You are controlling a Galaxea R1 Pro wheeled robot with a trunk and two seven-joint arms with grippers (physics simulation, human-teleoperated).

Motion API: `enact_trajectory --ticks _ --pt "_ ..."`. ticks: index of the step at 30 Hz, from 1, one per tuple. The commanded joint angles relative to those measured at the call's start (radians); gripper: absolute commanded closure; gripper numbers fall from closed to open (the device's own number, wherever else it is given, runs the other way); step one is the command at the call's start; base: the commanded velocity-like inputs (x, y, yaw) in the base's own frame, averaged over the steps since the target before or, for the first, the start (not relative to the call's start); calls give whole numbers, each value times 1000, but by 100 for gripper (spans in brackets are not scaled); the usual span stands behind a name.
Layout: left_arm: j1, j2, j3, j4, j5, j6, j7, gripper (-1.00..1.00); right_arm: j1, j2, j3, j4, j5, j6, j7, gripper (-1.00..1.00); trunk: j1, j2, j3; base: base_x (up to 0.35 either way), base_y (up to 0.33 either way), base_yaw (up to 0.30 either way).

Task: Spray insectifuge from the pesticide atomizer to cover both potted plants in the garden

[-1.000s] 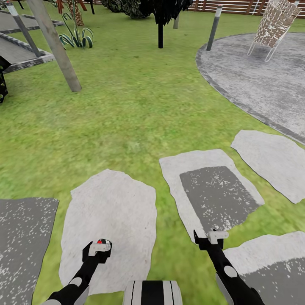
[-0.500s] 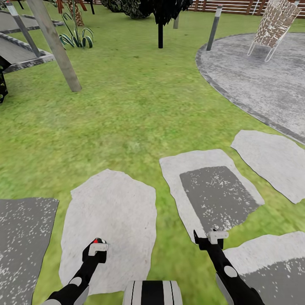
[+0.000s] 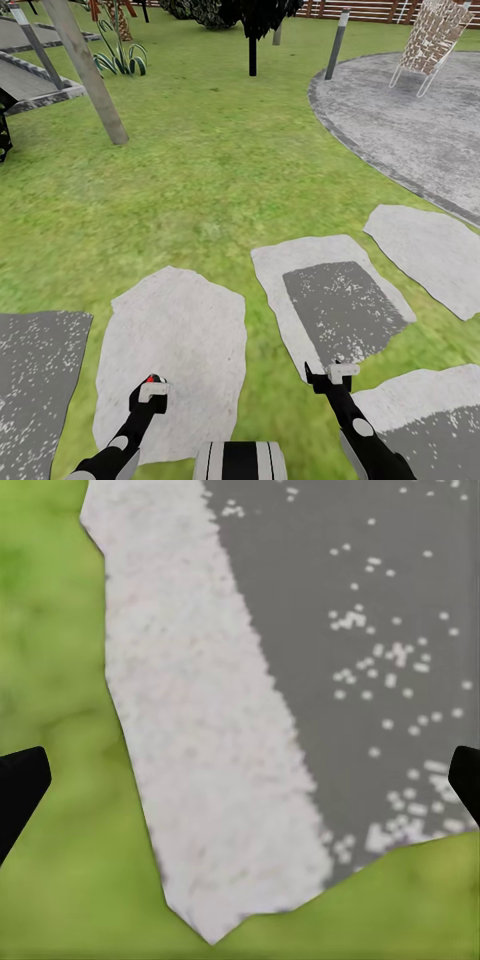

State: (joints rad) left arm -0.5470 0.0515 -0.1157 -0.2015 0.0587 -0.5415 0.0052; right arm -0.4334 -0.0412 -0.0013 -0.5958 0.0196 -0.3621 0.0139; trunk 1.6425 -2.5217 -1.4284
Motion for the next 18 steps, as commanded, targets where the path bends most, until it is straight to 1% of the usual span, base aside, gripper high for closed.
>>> enact_trajectory --ticks 1,6,18 --pt "0 1 -7 1 6 -3 1 100 0 0 0 1 2 -3 1 -100 0 0 -1 0 0 0" --pt "1 0 -7 1 6 -4 0 100 0 0 0 1 2 -3 1 -100 0 0 -1 0 0 0" --pt "2 -3 -9 8 3 -3 -1 100 0 0 0 0 2 -3 1 -100 -6 3 46 0 0 0"
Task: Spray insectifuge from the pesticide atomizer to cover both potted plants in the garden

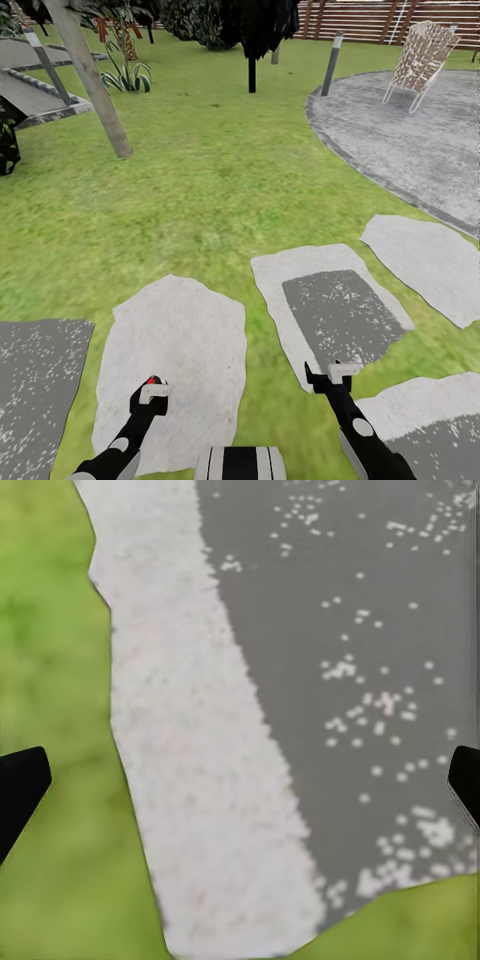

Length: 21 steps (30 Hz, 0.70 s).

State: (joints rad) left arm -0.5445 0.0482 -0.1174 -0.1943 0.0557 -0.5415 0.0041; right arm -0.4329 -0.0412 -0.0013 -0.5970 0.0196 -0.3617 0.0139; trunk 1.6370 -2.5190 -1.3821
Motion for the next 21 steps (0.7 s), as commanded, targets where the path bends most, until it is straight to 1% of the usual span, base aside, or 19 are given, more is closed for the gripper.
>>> enact_trajectory --ticks 1,17,19,21 --pt "0 1 -7 1 6 -3 0 100 -1 0 0 1 2 -3 1 -100 -1 0 3 0 0 0" --pt "0 3 -7 2 4 -3 0 100 -1 2 2 1 0 -4 1 -100 -8 4 65 0 0 0" --pt "0 4 -7 2 4 -3 0 100 0 5 3 2 -1 -4 1 -100 -9 4 73 0 0 0" --pt "0 4 -7 3 5 -3 0 100 0 13 2 6 -1 -5 1 -100 -10 5 81 0 0 0"
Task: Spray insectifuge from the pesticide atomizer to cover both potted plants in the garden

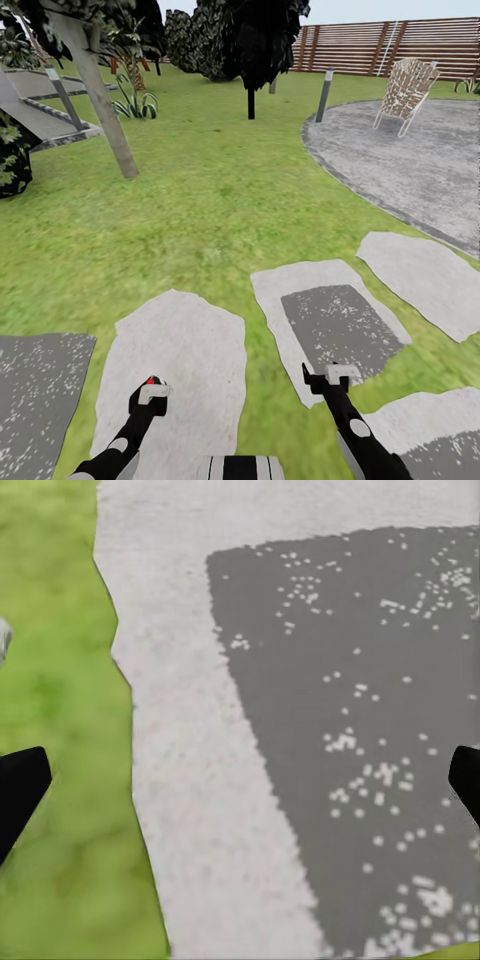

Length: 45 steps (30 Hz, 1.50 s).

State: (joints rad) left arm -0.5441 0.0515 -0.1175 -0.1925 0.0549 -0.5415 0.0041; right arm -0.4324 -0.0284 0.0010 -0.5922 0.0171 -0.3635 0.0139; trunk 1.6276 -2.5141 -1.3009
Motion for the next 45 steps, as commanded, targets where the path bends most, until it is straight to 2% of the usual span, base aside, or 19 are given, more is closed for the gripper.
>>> enact_trajectory --ticks 1,9,13,15,18,22,26,32,45 --pt "11 1 -6 -2 6 -4 1 100 0 3 0 11 2 -5 1 -100 -1 0 3 0 0 -7" --pt "138 15 7 -9 15 -67 10 100 22 0 -5 48 2 -43 -13 -100 -4 2 44 0 0 -75" --pt "189 17 9 -10 16 -97 46 100 72 -4 -7 50 2 -104 -106 -100 -6 3 66 0 0 -94" --pt "215 17 10 -10 16 -115 70 100 109 -6 -7 55 3 -153 -175 -100 -7 3 76 0 0 -95" --pt "245 21 11 -10 18 -132 87 100 142 -6 -7 101 2 -206 -221 -100 -8 4 93 0 0 -95" --pt "277 24 12 -10 27 -140 95 100 156 -3 -5 206 1 -244 -238 -100 -10 5 114 0 0 -82" --pt "290 25 17 -10 42 -142 97 100 159 7 -1 251 0 -253 -239 -100 -12 6 136 0 0 -21" --pt "295 25 55 -3 52 -142 97 100 159 11 0 274 1 -255 -236 -100 -15 7 166 0 0 -3" --pt "296 25 56 0 52 -143 96 100 159 13 1 279 0 -255 -235 -100 -20 10 216 0 0 -193"
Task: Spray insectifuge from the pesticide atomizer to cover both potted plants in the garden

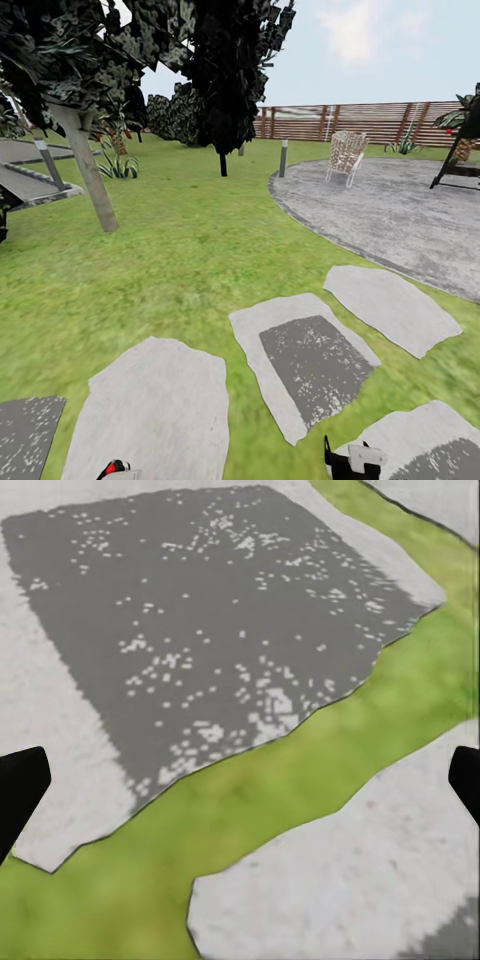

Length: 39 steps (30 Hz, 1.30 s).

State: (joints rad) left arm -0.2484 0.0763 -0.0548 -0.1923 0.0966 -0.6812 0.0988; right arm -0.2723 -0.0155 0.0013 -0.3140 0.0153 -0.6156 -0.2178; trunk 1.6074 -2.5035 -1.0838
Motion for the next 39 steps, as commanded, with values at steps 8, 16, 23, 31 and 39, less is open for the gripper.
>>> enact_trajectory --ticks 8,16,23,31,39 --pt "0 -1 -7 1 9 -3 1 100 -1 11 0 24 2 -1 -4 -100 -4 2 29 0 0 -267" --pt "0 -1 -7 1 9 -3 1 100 -1 26 0 41 2 -3 -4 -100 -7 3 55 0 0 -268" --pt "0 -1 -7 1 9 -3 1 100 -1 28 0 41 2 -2 -5 -100 -34 52 73 0 0 -268" --pt "0 -1 -8 1 9 -2 1 100 -1 28 0 41 2 -2 -5 -100 -65 108 91 0 0 -268" --pt "0 -1 -8 1 9 -3 1 100 -1 28 0 41 2 -2 -5 -100 -96 164 109 0 0 -268"
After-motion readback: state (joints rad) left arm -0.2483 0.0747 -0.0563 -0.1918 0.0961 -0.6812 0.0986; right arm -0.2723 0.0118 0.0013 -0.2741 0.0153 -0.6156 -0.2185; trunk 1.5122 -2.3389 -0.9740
